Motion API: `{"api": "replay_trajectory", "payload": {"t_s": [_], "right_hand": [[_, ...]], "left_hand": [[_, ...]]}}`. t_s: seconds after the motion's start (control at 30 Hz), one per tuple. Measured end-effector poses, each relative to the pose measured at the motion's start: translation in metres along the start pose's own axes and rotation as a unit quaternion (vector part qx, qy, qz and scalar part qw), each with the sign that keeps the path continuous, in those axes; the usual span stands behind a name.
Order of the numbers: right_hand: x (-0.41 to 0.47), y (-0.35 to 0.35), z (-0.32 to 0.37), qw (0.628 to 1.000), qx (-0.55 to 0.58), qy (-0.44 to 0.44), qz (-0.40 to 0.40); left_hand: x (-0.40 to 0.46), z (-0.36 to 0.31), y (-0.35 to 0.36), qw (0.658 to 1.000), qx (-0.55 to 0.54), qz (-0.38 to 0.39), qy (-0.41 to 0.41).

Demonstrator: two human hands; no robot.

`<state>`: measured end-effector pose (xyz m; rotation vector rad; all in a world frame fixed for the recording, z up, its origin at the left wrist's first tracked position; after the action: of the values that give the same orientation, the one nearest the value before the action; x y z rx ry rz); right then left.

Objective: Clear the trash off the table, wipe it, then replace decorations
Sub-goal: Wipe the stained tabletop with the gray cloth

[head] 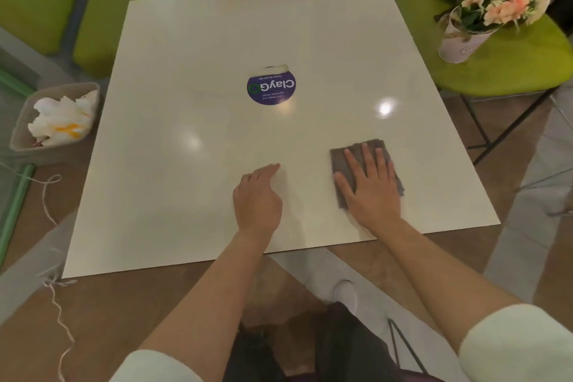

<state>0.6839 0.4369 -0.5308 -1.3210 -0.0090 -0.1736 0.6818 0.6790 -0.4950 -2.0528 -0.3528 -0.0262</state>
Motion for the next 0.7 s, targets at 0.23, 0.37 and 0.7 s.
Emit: {"api": "replay_trajectory", "payload": {"t_s": [0.23,0.37,0.7], "right_hand": [[-0.035,0.019,0.102,0.999,0.017,0.032,-0.026],[-0.043,0.026,0.161,0.987,0.14,0.04,-0.061],[-0.058,0.04,0.212,0.999,0.036,0.022,-0.024]], "left_hand": [[0.021,0.052,-0.042,0.988,-0.151,0.015,0.008],[0.035,0.116,-0.075,0.989,-0.14,0.009,-0.034],[0.047,0.277,-0.174,0.991,0.001,-0.067,-0.118]]}}
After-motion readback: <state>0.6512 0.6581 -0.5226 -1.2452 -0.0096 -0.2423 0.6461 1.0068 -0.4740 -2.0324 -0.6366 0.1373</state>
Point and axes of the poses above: each hand's wrist, its own x-axis towards the middle knuckle, its own y-axis out of the palm, z = x × y, the point moved 9 cm from there along x, towards the middle knuckle, and after that the axes turned 12 degrees about -z, right-handed, at the moved point
